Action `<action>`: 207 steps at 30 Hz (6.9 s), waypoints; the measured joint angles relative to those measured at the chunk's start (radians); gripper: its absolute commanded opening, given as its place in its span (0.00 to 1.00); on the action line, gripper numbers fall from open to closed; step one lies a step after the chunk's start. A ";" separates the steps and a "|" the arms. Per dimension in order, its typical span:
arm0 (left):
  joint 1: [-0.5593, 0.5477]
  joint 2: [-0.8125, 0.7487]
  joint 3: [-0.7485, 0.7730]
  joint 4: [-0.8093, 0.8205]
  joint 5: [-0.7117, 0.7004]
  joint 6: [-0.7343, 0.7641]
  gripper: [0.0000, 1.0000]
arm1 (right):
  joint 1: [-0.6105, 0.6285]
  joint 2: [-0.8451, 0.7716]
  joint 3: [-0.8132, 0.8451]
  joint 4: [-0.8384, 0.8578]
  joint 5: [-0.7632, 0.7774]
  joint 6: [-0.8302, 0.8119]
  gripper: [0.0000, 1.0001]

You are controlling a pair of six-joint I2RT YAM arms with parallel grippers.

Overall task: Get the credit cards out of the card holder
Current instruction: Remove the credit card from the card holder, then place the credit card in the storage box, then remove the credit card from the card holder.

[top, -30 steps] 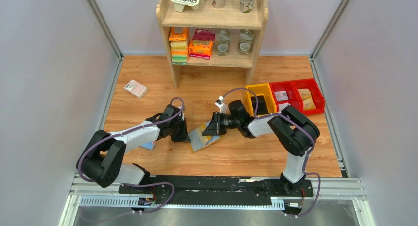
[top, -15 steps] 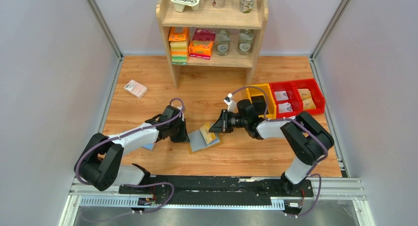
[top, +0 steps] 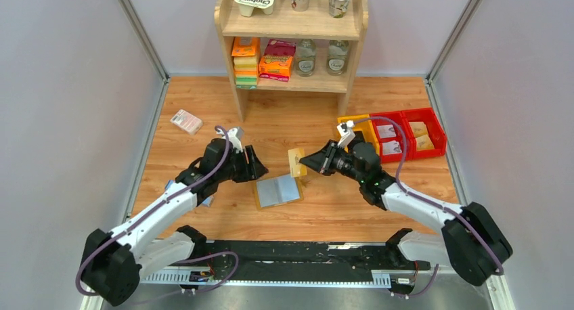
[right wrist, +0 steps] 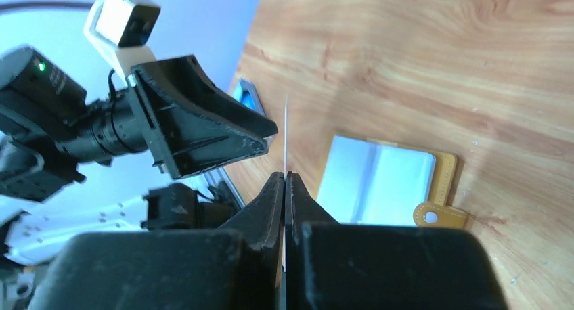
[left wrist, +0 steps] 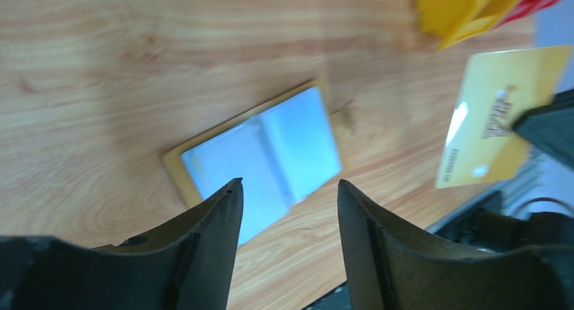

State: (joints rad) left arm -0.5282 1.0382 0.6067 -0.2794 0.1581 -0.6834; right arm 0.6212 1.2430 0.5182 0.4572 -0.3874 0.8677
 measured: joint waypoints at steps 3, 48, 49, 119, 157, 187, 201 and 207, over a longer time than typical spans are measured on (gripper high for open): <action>0.000 -0.093 0.001 0.068 0.023 -0.060 0.71 | 0.008 -0.095 -0.047 0.046 0.077 0.052 0.00; 0.005 0.013 0.044 0.704 0.432 -0.316 0.00 | -0.117 -0.332 0.001 0.100 0.019 0.043 0.78; 0.021 0.017 0.058 0.692 0.470 -0.302 0.00 | -0.138 -0.343 0.019 0.073 -0.021 0.016 0.78; 0.053 -0.390 0.168 -0.335 -0.466 0.531 0.86 | -1.086 0.296 0.728 -0.877 0.141 -0.862 0.00; 0.060 -0.311 0.168 -0.322 -0.456 0.544 0.86 | -0.850 0.242 0.730 -0.818 0.560 -0.835 1.00; 0.060 -0.396 0.168 -0.343 -0.617 0.515 0.86 | 0.556 0.495 0.654 -0.859 0.684 -0.451 0.94; 0.060 -0.396 0.168 -0.351 -0.624 0.508 0.86 | 0.560 0.594 0.671 -0.833 0.608 -0.422 0.89; 0.060 -0.391 0.168 -0.353 -0.624 0.508 0.86 | 0.560 0.607 0.674 -0.833 0.615 -0.423 0.88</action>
State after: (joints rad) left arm -0.4683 0.6472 0.7750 -0.6323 -0.4656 -0.1753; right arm 1.1816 1.8503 1.1919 -0.3759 0.2276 0.4446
